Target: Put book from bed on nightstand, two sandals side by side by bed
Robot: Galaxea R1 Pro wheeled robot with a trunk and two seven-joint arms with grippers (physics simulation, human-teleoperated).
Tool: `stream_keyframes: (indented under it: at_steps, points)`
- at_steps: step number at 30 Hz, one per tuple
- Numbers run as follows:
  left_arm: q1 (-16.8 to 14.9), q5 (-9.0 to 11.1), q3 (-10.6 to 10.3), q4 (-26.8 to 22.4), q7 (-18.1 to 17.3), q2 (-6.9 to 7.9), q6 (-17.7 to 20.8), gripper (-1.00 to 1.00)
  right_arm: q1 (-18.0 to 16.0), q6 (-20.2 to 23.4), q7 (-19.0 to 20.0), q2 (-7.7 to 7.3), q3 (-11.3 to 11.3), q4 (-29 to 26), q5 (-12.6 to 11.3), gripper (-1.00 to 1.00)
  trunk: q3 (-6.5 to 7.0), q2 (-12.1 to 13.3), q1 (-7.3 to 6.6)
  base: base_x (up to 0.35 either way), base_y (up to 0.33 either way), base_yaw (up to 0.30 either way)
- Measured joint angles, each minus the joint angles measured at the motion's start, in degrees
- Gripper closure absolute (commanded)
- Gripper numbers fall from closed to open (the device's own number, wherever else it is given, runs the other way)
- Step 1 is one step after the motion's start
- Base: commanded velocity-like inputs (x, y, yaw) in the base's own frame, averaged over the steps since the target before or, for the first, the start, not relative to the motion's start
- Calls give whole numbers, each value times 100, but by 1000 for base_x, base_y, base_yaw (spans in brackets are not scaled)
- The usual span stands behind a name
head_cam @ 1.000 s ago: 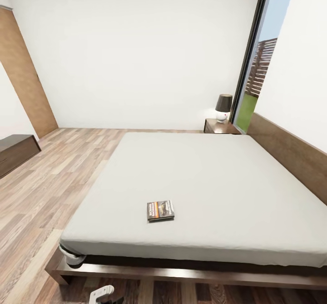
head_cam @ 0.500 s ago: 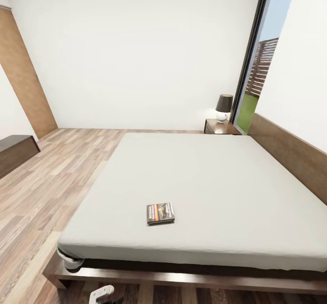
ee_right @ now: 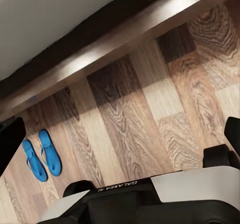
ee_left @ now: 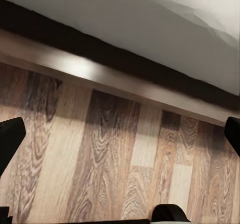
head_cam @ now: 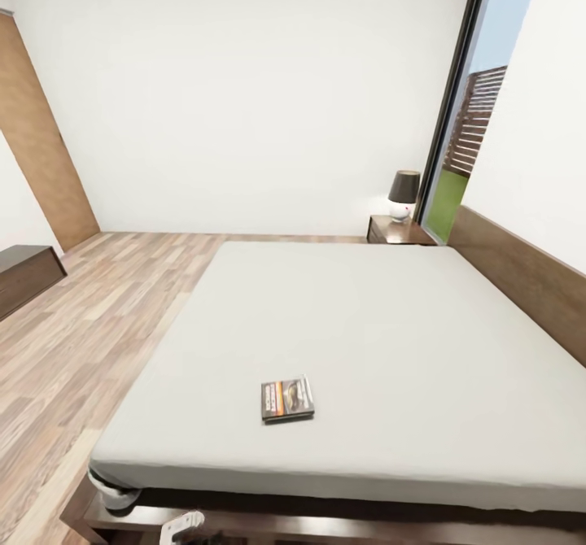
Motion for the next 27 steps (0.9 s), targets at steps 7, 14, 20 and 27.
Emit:
stream_keyframes:
  at_steps: [7,14,20,27]
  points:
    - [0,0,0,0,0,0,0,-100,0,0,0,-2,0,-2,0,-100,0,0,2,59,0,0]
    - [0,0,0,-6,0,0,0,-100,0,1,0,-2,0,-4,0,-100,0,0,0,107,0,0]
    - [0,0,0,-3,0,0,0,-100,0,1,0,-1,0,-4,0,-100,0,0,-1,293,0,0]
    - [0,0,0,-2,-7,0,1,-100,0,1,0,0,0,-4,0,-100,0,0,2,149,0,0]
